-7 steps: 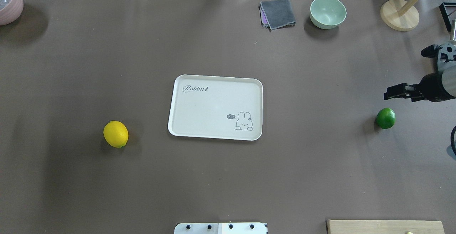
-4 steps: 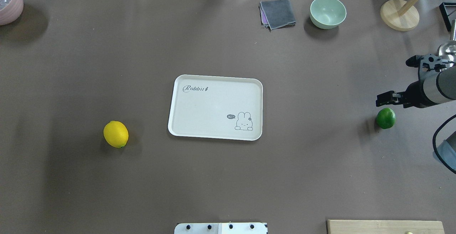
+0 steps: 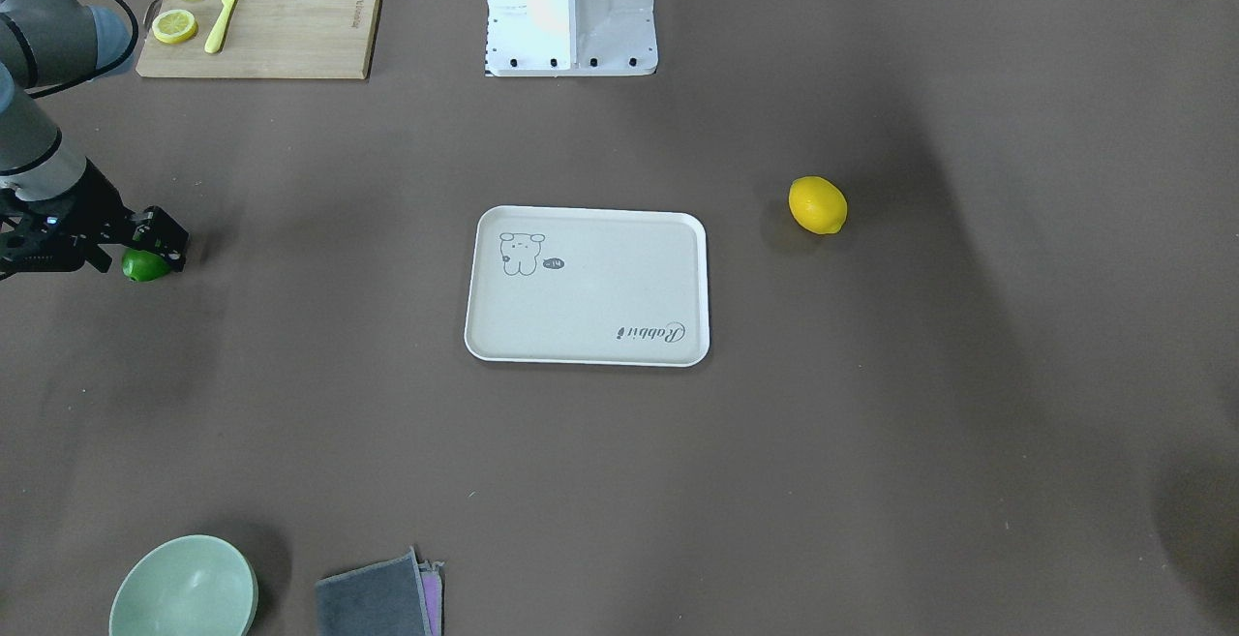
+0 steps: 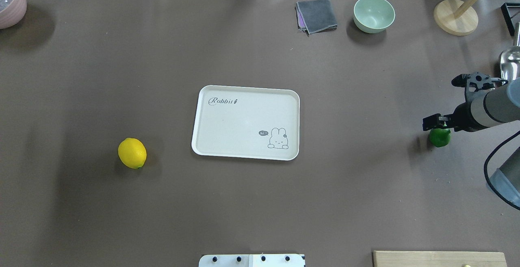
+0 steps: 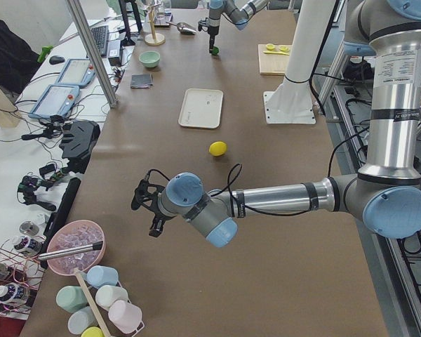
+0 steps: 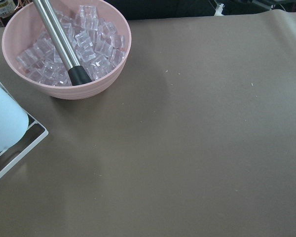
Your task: Place all lemons on tray
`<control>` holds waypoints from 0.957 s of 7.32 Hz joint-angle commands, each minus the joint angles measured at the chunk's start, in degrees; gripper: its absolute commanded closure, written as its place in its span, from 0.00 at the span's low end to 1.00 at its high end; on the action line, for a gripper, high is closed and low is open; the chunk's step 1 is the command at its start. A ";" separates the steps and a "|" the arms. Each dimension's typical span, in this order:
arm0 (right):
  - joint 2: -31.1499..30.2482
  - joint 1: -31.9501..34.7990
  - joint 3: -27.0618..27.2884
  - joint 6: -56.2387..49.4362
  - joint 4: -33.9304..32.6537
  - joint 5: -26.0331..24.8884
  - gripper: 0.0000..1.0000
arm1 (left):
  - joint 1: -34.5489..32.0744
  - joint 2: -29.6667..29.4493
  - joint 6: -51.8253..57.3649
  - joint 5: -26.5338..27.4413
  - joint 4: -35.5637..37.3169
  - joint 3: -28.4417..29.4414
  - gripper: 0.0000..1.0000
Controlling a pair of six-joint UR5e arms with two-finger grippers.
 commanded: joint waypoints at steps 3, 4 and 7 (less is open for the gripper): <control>-0.54 -1.15 0.48 1.47 0.04 -0.10 0.61 | -0.01 -0.38 0.16 -0.37 0.12 0.46 0.02; -0.54 -1.15 0.66 1.47 0.04 -0.19 1.00 | 0.08 -0.47 0.07 -0.37 0.12 0.38 0.02; -0.20 1.47 5.04 1.56 -0.22 2.78 1.00 | 0.42 -1.52 -3.33 -0.46 0.30 -0.24 0.02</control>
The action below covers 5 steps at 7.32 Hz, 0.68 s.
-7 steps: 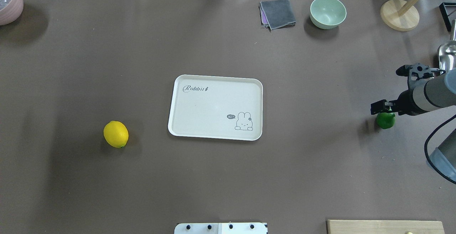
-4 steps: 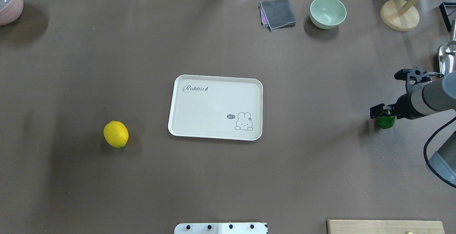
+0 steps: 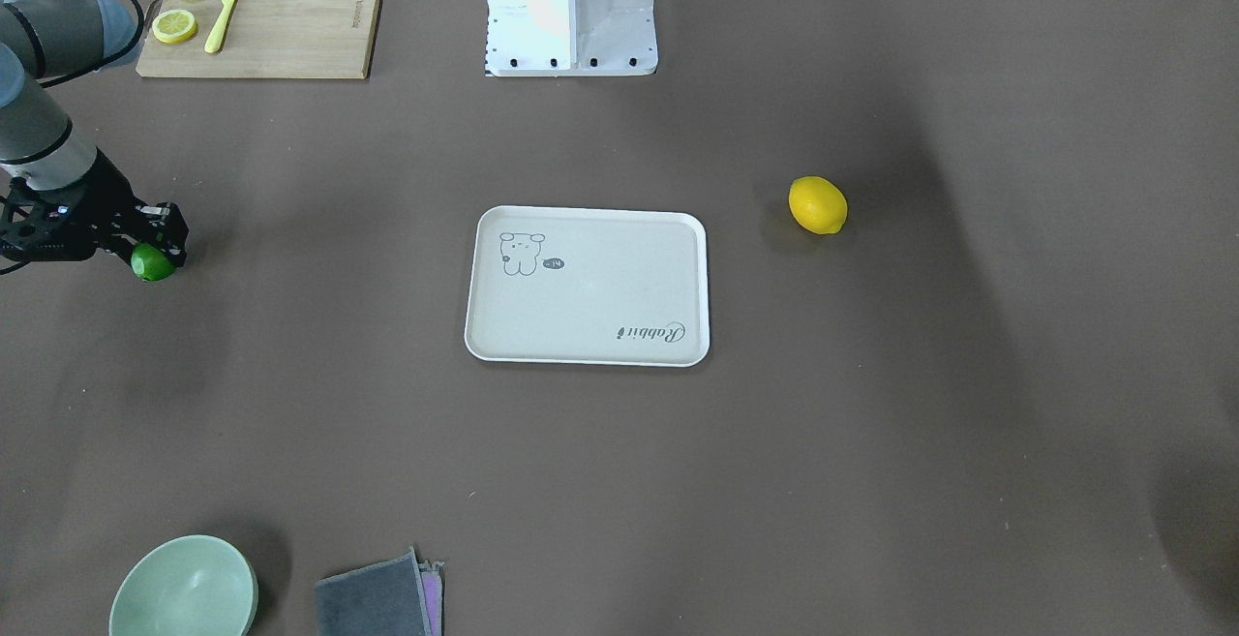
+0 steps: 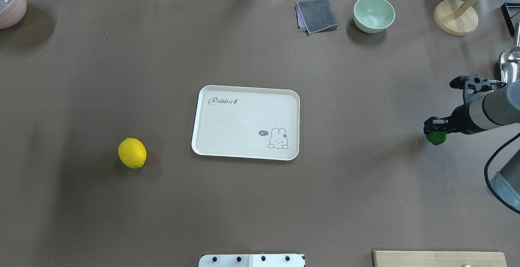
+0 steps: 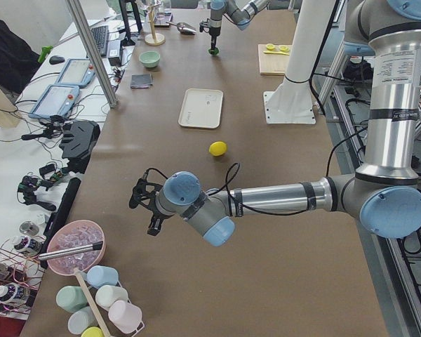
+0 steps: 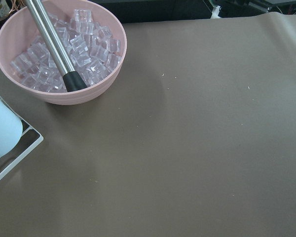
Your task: Place all lemons on tray
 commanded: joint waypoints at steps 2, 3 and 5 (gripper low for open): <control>3.35 2.22 3.36 3.53 -0.45 3.36 1.00 | 5.15 -1.61 -13.55 0.19 -1.39 -2.87 0.02; 6.85 2.14 3.45 6.34 -2.63 3.36 1.00 | 8.75 -1.70 -19.25 0.80 -1.31 -5.59 0.02; 14.32 2.05 3.54 8.38 -8.86 3.09 1.00 | 17.87 -1.18 -32.50 8.85 -0.78 -12.79 0.02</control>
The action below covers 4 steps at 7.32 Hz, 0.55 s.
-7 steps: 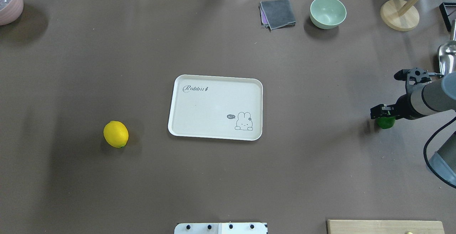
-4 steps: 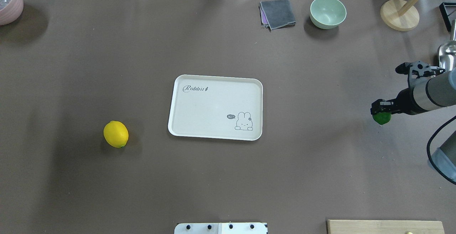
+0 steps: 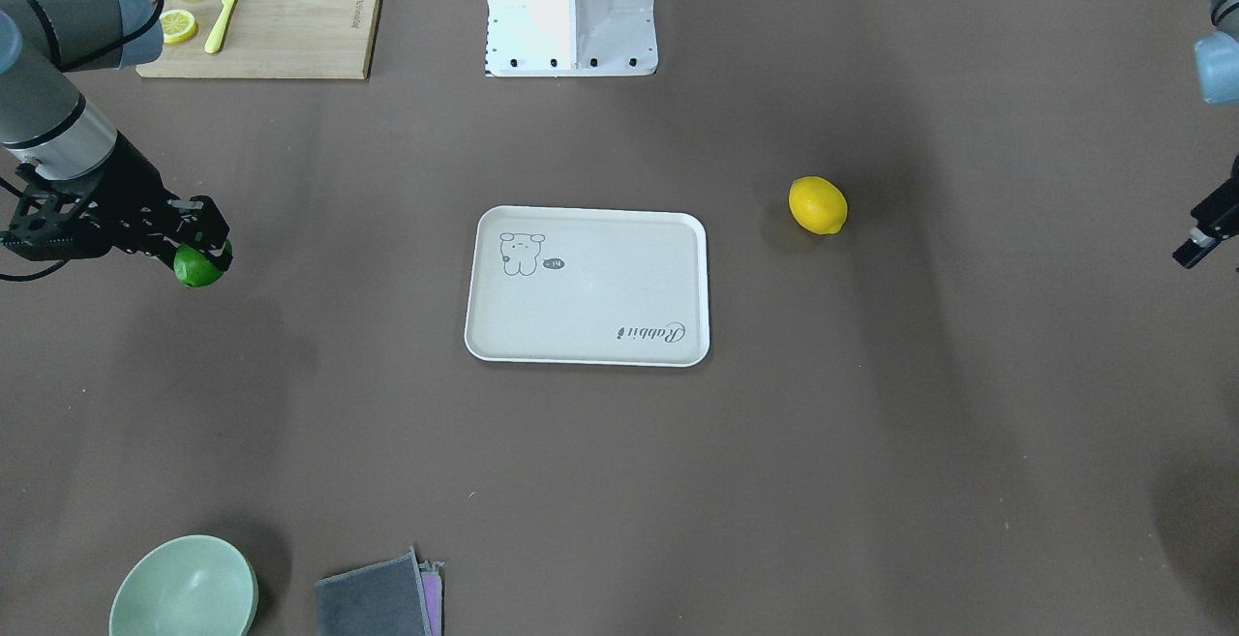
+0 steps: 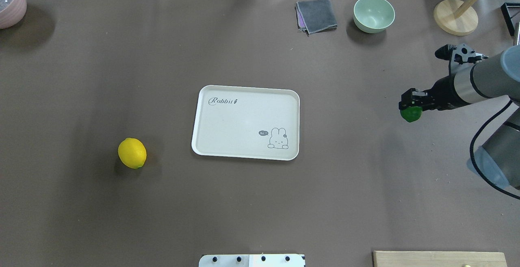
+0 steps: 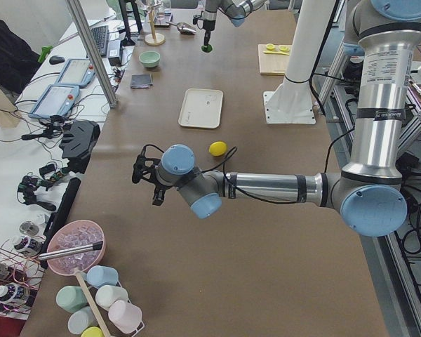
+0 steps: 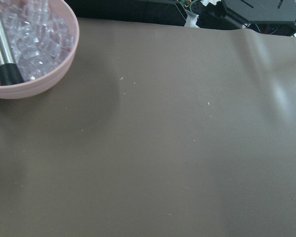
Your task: Place all lemons on tray
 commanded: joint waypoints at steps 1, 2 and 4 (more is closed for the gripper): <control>6.73 -0.55 0.03 2.65 -5.03 -0.57 1.00 | 9.75 0.46 -14.90 7.94 0.50 -6.92 0.02; 8.32 -1.25 0.03 3.61 -5.13 -1.18 1.00 | 12.75 0.37 -19.92 10.58 5.98 -10.95 0.02; 11.48 -3.26 -0.50 5.81 -5.22 -3.28 1.00 | 21.26 0.29 -26.43 20.32 27.04 -25.69 0.02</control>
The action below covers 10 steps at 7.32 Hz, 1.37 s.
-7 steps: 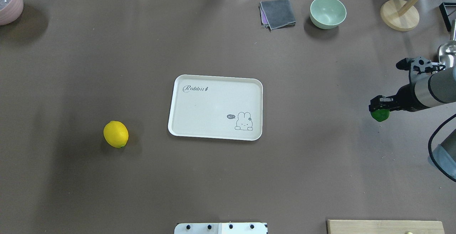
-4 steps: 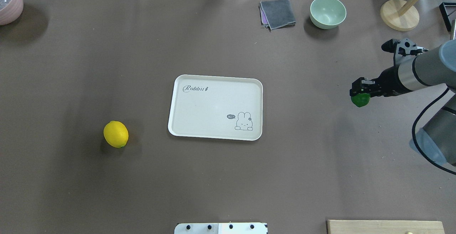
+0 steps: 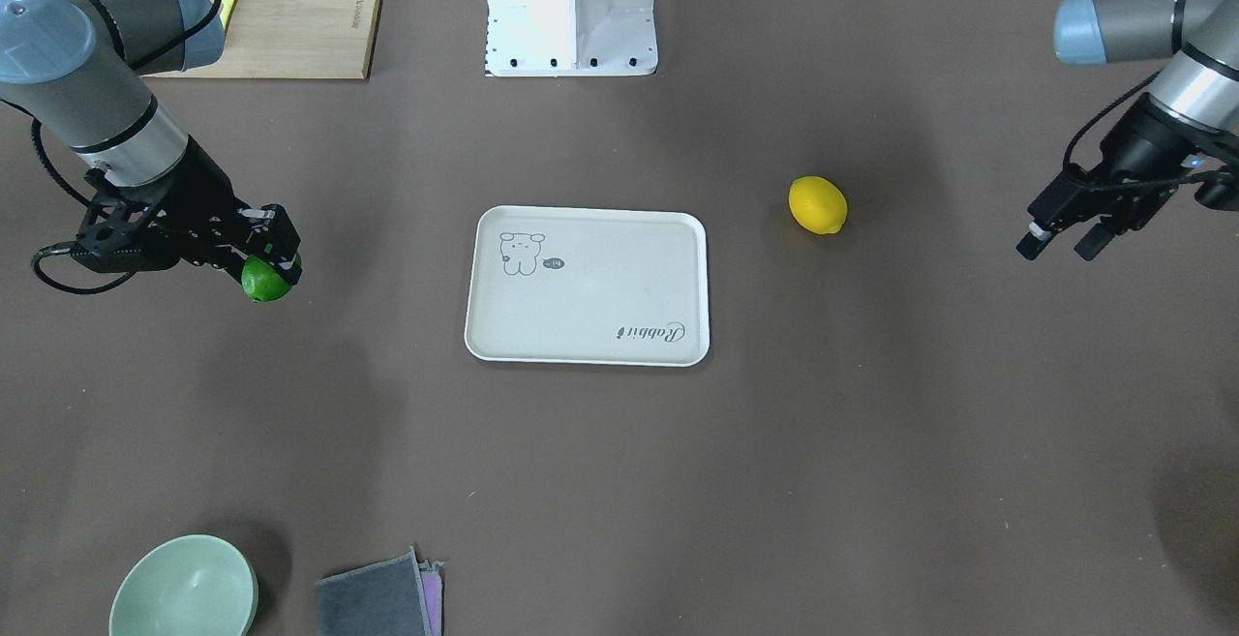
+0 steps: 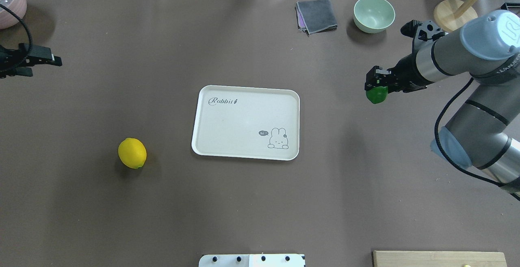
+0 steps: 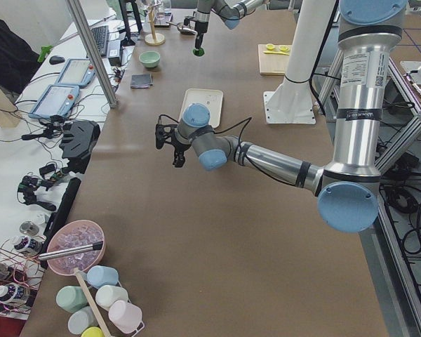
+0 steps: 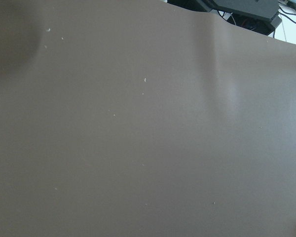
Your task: Place all lemons on tray
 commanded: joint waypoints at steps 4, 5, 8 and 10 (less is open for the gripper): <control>9.56 -8.91 -2.52 6.36 -0.18 -8.19 1.00 | 24.05 -2.96 -21.22 23.79 18.51 -10.47 0.02; 11.66 -9.28 -4.44 6.37 -0.10 -8.64 1.00 | 25.13 -4.18 -21.32 24.26 21.32 -10.30 0.02; 16.16 -11.12 -8.94 7.68 0.34 -11.44 1.00 | 30.75 -5.86 -24.30 28.48 23.90 -8.03 0.02; 16.69 -11.66 -8.86 8.21 0.61 -11.90 1.00 | 33.92 -5.78 -26.32 30.41 25.31 -7.84 0.02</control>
